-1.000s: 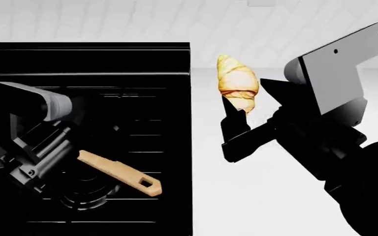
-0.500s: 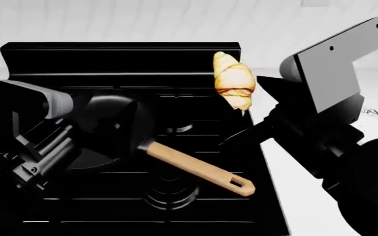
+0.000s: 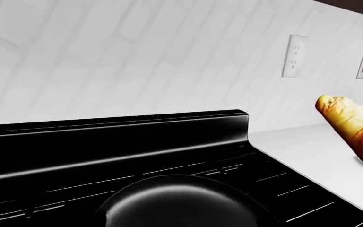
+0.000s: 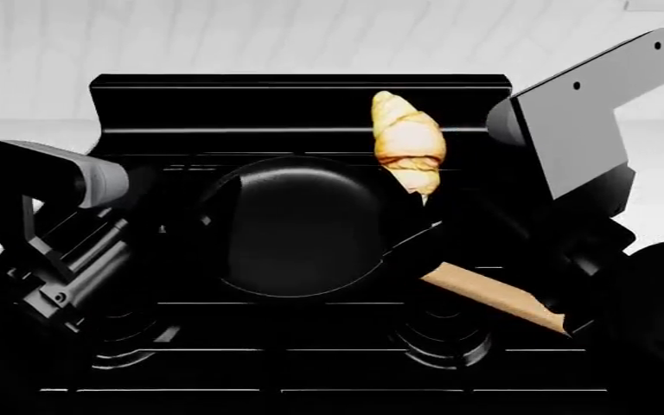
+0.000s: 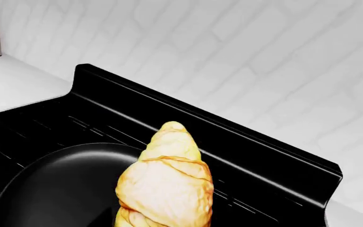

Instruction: Pick the croissant and place it on the pan. Then turn on the stove to warm the croissant.

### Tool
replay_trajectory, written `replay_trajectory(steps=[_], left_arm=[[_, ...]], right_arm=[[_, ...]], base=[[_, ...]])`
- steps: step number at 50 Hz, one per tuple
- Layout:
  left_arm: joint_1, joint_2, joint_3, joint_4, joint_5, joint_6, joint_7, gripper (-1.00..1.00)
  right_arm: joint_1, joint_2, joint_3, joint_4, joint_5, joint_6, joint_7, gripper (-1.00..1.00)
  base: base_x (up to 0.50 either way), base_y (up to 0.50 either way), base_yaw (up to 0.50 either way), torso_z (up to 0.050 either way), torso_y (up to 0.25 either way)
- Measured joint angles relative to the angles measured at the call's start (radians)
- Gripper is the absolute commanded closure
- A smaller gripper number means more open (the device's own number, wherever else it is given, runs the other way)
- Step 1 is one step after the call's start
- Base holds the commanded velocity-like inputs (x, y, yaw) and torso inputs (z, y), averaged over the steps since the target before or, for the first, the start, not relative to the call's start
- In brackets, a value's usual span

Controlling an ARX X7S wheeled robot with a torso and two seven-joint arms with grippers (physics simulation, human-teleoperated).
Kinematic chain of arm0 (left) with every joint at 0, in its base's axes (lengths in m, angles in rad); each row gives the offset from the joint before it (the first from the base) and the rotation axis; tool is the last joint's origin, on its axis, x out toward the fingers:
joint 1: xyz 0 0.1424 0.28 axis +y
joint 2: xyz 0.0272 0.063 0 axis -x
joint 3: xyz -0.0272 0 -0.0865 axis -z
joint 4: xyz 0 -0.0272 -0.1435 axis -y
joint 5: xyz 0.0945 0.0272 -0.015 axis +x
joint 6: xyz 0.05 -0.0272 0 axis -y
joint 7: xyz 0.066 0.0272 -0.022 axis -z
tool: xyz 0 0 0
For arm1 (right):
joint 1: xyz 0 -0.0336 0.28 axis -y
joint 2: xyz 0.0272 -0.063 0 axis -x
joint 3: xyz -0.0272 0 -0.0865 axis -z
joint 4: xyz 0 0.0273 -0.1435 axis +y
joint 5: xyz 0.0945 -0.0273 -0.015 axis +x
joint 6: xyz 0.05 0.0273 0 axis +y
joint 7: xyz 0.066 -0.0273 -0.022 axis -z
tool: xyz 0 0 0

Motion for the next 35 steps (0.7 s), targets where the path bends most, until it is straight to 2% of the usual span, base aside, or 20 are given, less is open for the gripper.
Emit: replay_trajectory(steps=[22,35], left_arm=[[0.03,-0.017,-0.027,0.016,-0.013,0.023,0.004,-1.0],[0.043,-0.028,-0.041,0.023,-0.019,0.033,0.002,-1.0]], right_arm=[[0.063,-0.033,-0.033,0.048,0.033,0.032,-0.009,1.0],[0.138,-0.057,-0.043,0.173,-0.024,0.085,-0.18,1.0]], base=[[0.0,0.02,0.0,0.0,0.0],[0.0,0.0,0.0,0.0,0.0]])
